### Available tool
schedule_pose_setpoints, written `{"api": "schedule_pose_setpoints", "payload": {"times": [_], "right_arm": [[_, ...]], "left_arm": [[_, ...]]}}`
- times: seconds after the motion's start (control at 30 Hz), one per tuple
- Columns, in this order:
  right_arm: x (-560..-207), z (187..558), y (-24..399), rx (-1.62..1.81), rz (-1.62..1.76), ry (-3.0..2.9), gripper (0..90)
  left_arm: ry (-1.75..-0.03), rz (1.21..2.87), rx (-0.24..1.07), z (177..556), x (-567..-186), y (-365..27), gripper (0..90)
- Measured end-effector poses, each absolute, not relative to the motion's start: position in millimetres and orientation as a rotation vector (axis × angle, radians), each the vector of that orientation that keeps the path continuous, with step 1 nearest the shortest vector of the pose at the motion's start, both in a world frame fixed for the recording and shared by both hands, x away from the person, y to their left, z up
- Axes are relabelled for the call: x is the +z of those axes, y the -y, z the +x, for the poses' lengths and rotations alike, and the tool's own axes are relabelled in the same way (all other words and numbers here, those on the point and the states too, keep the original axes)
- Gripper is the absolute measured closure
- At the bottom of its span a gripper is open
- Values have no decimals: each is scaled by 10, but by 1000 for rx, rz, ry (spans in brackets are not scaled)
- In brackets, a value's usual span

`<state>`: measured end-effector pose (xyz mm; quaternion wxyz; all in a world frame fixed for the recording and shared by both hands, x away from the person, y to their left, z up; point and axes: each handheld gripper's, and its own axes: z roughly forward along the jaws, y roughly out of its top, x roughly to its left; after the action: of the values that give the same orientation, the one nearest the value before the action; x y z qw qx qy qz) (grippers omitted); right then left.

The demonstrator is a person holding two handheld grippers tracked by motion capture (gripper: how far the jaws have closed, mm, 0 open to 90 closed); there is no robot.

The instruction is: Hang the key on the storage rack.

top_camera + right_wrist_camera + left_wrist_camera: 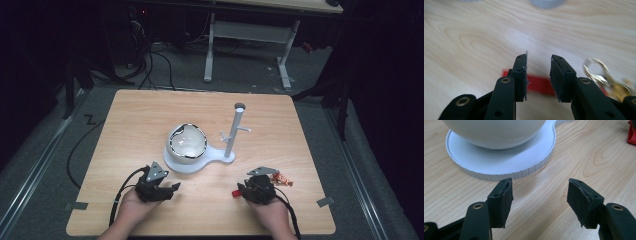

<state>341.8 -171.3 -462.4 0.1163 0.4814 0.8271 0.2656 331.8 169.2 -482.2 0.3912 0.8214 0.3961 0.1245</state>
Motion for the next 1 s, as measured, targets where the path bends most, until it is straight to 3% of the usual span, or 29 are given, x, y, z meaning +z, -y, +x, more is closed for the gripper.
{"api": "schedule_pose_setpoints", "payload": {"times": [0.17, 0.57, 0.7, 1.0], "right_arm": [[-4700, 3393, 1663, 730, 1393, -2467, 670], [-4566, 2879, 2510, 564, 1455, -2455, 637], [-4528, 2895, 2619, 539, 1461, -2463, 623], [-4403, 3257, 2432, 378, 1405, -2551, 574]], "left_arm": [[-1012, 2080, 312, 3327, -4824, -1731, 376], [-1007, 2091, 319, 3301, -4820, -1693, 377], [-1010, 2096, 319, 3304, -4832, -1692, 377], [-1017, 2084, 320, 3309, -4820, -1731, 376]]}}
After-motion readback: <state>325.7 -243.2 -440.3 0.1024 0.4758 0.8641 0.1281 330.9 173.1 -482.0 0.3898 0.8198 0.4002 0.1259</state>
